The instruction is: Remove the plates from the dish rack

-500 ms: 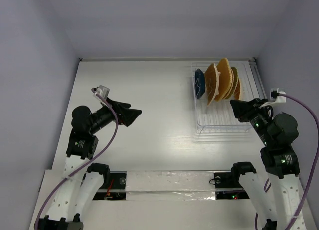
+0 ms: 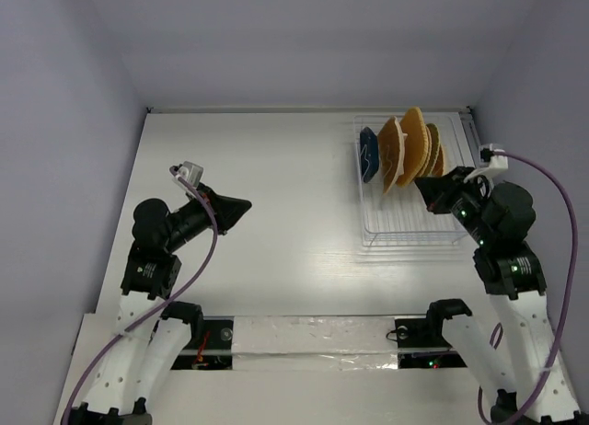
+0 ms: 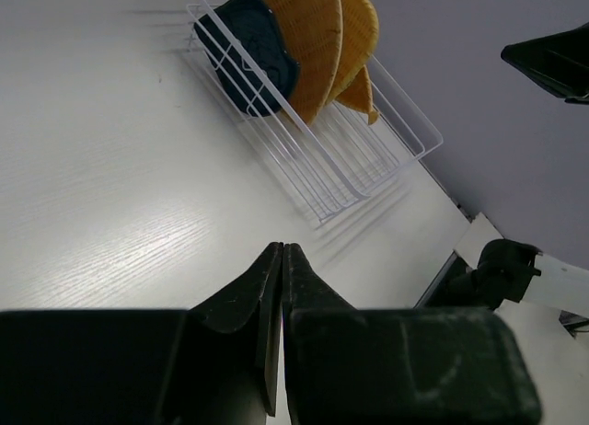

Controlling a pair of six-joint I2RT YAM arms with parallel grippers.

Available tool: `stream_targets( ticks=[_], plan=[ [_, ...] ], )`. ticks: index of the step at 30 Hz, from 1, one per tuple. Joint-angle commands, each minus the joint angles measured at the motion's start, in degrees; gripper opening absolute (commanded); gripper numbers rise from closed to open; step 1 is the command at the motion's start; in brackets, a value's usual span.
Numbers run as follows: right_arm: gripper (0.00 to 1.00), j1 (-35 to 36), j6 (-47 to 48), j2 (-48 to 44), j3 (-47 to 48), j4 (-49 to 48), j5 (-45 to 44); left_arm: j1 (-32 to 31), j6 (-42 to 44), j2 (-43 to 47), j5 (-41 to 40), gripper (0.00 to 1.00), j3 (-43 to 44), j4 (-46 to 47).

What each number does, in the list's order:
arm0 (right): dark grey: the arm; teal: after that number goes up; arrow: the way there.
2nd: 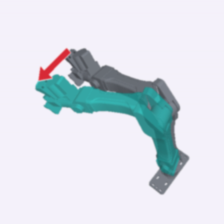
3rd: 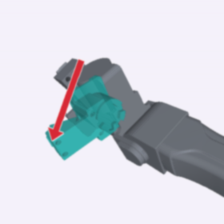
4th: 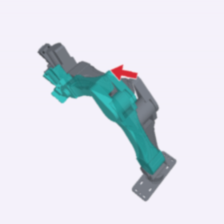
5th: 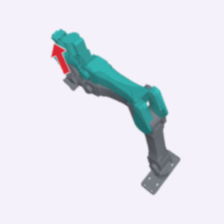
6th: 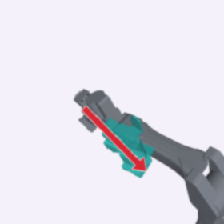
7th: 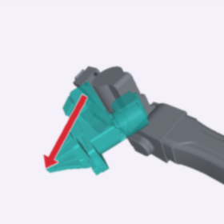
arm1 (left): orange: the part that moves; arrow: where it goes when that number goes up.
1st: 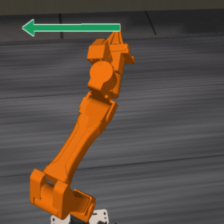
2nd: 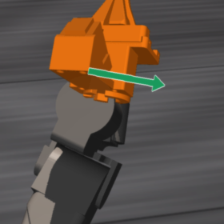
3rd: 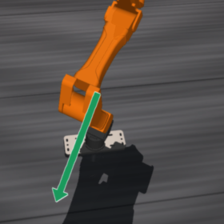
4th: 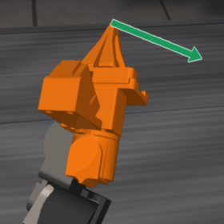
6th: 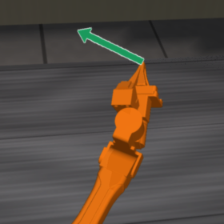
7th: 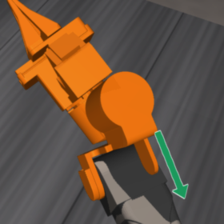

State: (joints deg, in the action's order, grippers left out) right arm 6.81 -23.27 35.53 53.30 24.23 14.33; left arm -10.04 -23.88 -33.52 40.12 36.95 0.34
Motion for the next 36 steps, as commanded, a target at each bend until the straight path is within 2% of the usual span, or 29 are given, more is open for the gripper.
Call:
stream_targets(
  ticks=[1,2,3,6,8,9,11,12,15,22,27,36],
  plan=[
    [0.00,4.4,2.7,4.4,4.2,-3.4,-3.3,-0.3,0.9,1.2,-2.6,0.00,-0.1,-1.6],
    [0.00,8.5,3.0,7.9,4.8,-3.4,-5.8,-0.9,0.4,1.3,-2.7,0.00,-0.6,-1.5],
    [0.00,11.1,3.4,9.8,5.6,-3.1,-12.1,-0.9,0.4,1.3,-2.8,0.00,-0.8,-1.6],
    [0.00,19.9,5.3,19.4,10.1,-1.9,-23.6,-3.3,0.6,1.3,-4.6,0.08,-1.7,-1.9],
    [0.00,21.5,6.6,25.0,14.8,0.3,-31.7,-4.5,0.7,0.9,-5.9,0.14,-1.7,-2.3],
    [0.03,22.0,7.8,30.4,16.3,0.9,-36.0,-4.5,0.9,0.6,-6.1,0.18,-1.8,-2.4],
    [0.20,22.5,8.8,35.6,21.9,3.6,-40.4,-4.5,0.8,0.6,-6.1,0.23,-1.9,-2.7],
    [0.34,22.5,9.7,40.2,23.7,4.2,-44.6,-5.0,0.8,1.1,-6.5,0.29,-2.0,-2.8],
    [0.51,23.6,11.7,45.8,29.7,5.4,-50.3,-5.6,1.0,2.1,-7.9,0.39,-1.7,-3.7],
    [0.53,24.2,14.2,61.4,42.1,9.4,-59.3,-7.8,1.0,3.5,-11.0,0.53,-1.4,-4.9],
    [0.52,24.2,15.5,70.6,48.5,11.5,-62.0,-8.3,1.1,4.1,-11.7,0.53,-1.3,-5.3],
    [0.50,24.2,19.8,81.4,56.8,12.5,-67.3,-9.5,1.1,4.8,-13.0,0.54,-0.9,-6.1]
  ],
)
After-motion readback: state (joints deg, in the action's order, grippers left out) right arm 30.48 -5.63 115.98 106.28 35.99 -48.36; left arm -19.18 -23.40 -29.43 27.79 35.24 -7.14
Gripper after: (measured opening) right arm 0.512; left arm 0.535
